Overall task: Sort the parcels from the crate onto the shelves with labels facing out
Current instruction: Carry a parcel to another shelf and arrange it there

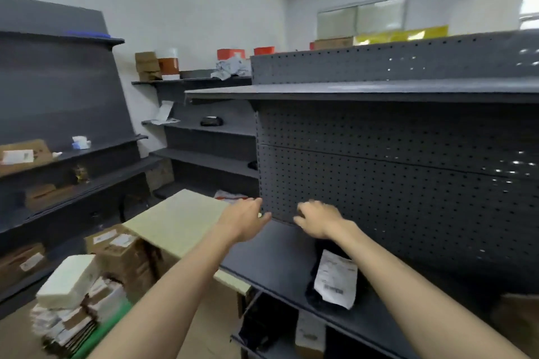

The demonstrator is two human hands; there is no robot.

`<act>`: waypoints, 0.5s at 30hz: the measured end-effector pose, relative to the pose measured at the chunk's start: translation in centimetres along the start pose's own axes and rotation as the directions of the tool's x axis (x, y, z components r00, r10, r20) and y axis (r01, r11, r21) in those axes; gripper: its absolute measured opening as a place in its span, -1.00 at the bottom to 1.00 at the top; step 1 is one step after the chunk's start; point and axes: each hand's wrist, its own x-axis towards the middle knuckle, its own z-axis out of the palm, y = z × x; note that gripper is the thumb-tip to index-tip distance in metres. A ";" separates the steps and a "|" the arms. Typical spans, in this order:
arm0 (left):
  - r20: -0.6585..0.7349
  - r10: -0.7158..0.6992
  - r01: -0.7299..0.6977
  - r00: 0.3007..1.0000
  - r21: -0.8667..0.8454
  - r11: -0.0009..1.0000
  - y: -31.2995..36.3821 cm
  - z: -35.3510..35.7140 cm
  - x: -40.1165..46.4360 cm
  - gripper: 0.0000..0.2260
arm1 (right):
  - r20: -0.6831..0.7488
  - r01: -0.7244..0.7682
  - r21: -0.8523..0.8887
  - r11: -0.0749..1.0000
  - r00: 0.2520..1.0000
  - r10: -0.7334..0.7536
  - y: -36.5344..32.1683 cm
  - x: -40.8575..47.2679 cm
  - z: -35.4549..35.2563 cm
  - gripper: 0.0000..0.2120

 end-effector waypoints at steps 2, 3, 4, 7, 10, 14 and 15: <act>0.020 0.098 -0.097 0.995 -0.022 0.995 2.1 0.3 1.7 -0.59 | -0.001 -0.131 0.011 0.991 0.991 0.131 2.2 -1.5 -0.4 -0.68; 0.026 0.143 -0.143 0.989 -0.023 0.990 3.2 0.6 2.2 -0.59 | 0.000 -0.191 0.015 0.982 0.982 0.191 3.2 -2.4 -0.4 -0.67; 0.025 0.189 -0.189 0.982 -0.017 0.982 4.2 0.9 2.5 -0.59 | -0.004 -0.246 0.019 0.969 0.969 0.246 4.0 -3.3 -0.4 -0.66; 0.040 0.294 -0.294 0.955 -0.017 0.956 6.2 2.4 3.1 -0.56 | -0.012 -0.390 0.025 0.920 0.920 0.391 5.9 -6.5 0.3 -0.66; 0.084 0.360 -0.357 0.929 -0.048 0.933 6.8 4.2 3.1 -0.57 | -0.003 -0.496 0.029 0.868 0.868 0.496 6.8 -9.1 1.6 -0.67; 0.132 0.391 -0.381 0.911 -0.093 0.920 7.1 6.4 2.7 -0.58 | 0.025 -0.572 0.044 0.819 0.821 0.571 7.3 -11.0 3.4 -0.66; 0.148 0.390 -0.377 0.909 -0.111 0.920 7.1 7.0 2.8 -0.57 | 0.037 -0.582 0.050 0.811 0.813 0.581 7.4 -11.2 4.0 -0.66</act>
